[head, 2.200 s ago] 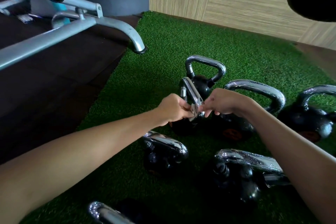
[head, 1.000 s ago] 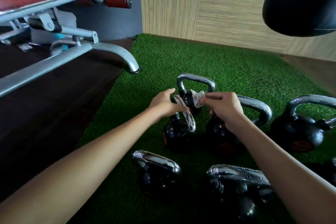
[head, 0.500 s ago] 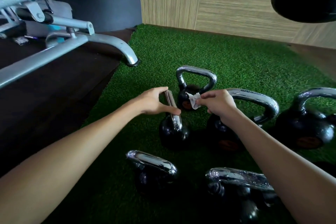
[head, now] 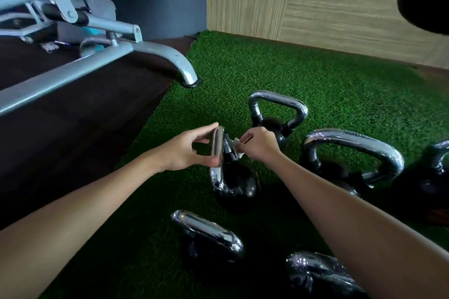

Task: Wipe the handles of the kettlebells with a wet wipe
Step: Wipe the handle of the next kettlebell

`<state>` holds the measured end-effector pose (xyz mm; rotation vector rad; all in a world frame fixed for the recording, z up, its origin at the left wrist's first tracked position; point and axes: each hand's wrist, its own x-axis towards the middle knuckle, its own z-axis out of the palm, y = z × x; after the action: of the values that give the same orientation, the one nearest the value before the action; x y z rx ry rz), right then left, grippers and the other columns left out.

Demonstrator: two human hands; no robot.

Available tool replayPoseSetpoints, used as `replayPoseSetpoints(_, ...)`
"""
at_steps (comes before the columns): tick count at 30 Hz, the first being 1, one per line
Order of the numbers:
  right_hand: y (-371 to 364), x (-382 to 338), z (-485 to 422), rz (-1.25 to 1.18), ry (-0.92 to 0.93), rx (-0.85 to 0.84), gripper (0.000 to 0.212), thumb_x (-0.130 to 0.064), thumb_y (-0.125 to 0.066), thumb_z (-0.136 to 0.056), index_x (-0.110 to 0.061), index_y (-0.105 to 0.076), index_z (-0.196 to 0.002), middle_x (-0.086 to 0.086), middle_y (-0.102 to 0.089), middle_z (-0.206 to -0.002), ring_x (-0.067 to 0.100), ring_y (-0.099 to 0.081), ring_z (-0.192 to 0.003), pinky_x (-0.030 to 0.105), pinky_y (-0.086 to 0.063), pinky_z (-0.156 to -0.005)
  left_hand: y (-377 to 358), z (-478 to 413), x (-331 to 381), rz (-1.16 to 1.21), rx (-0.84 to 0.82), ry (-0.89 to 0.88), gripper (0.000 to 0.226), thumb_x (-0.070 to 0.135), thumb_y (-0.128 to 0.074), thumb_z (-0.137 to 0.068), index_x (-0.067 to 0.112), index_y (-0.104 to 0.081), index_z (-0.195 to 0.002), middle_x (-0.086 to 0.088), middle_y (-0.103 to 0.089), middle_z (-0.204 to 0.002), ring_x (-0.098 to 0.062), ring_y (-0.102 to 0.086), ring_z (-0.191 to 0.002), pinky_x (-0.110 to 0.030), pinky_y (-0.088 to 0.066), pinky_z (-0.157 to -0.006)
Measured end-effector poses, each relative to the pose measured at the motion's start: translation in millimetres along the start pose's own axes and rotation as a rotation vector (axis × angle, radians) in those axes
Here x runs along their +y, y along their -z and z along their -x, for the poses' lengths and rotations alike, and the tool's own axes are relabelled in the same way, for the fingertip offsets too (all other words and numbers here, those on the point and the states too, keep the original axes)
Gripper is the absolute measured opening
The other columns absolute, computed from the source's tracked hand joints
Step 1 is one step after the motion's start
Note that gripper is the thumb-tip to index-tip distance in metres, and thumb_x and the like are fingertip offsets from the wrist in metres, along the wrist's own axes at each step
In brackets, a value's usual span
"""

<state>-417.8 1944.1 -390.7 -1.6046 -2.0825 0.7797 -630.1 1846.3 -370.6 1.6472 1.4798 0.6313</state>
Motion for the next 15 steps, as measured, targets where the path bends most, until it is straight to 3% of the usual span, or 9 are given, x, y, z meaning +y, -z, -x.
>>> replayPoseSetpoints(3, -4.9, -1.7, -1.5, -0.022, 0.035, -0.061, 0.025, -0.041, -0.078, -0.086, -0.017, -0.082, -0.094, -0.003, -0.077, -0.085, 0.004, -0.062, -0.067, 0.015, -0.043, -0.056, 1.5, -1.0, -1.7, -0.026, 0.004, -0.014, 0.106, 0.047, -0.082, -0.074, 0.038, -0.022, -0.161, 0.019, -0.032, -0.161, 0.0, -0.038, -0.141, -0.019, -0.04, -0.096)
replayPoseSetpoints(7, -4.0, 1.0, -0.7, -0.073, 0.013, -0.132, 0.024, -0.039, -0.081, -0.084, -0.018, -0.082, -0.097, -0.001, -0.079, -0.087, 0.0, -0.06, -0.065, 0.012, -0.042, -0.057, 4.3, 2.4, -4.6, -0.009, 0.003, -0.016, 0.109, 0.049, -0.081, -0.071, 0.037, -0.02, -0.161, 0.019, -0.029, -0.162, -0.002, -0.038, -0.141, -0.025, -0.041, -0.101)
replayPoseSetpoints(9, -6.4, -3.5, -0.6, -0.116, 0.013, -0.103, 0.023, -0.04, -0.079, -0.086, -0.018, -0.083, -0.093, -0.001, -0.079, -0.084, 0.004, -0.065, -0.067, 0.013, -0.044, -0.057, 4.7, 4.7, -6.9, 0.006, -0.006, -0.013, 0.111, 0.05, -0.08, -0.069, 0.037, -0.02, -0.161, 0.018, -0.029, -0.163, -0.003, -0.038, -0.142, -0.03, -0.039, -0.105)
replayPoseSetpoints(12, -10.5, -21.7, -1.0, -0.209, 0.051, -0.013, 0.022, -0.04, -0.076, -0.088, -0.019, -0.083, -0.091, -0.001, -0.078, -0.081, -0.006, -0.055, -0.049, 0.009, -0.037, -0.044, 4.6, 6.3, -10.8, 0.018, 0.006, -0.01, 0.109, 0.046, -0.082, -0.069, 0.038, -0.022, -0.16, 0.017, -0.037, -0.158, -0.001, -0.041, -0.138, -0.031, -0.039, -0.106)
replayPoseSetpoints(15, -9.0, -36.2, 0.4, -0.259, 0.085, 0.02, 0.012, -0.032, -0.08, -0.086, -0.022, -0.083, -0.094, -0.007, -0.078, -0.08, -0.004, -0.058, -0.057, 0.008, -0.039, -0.043, 6.7, 6.9, -14.7, 0.006, 0.025, -0.004, 0.11, 0.047, -0.083, -0.067, 0.037, -0.025, -0.16, 0.017, -0.044, -0.151, 0.003, -0.044, -0.132, -0.032, -0.042, -0.105)
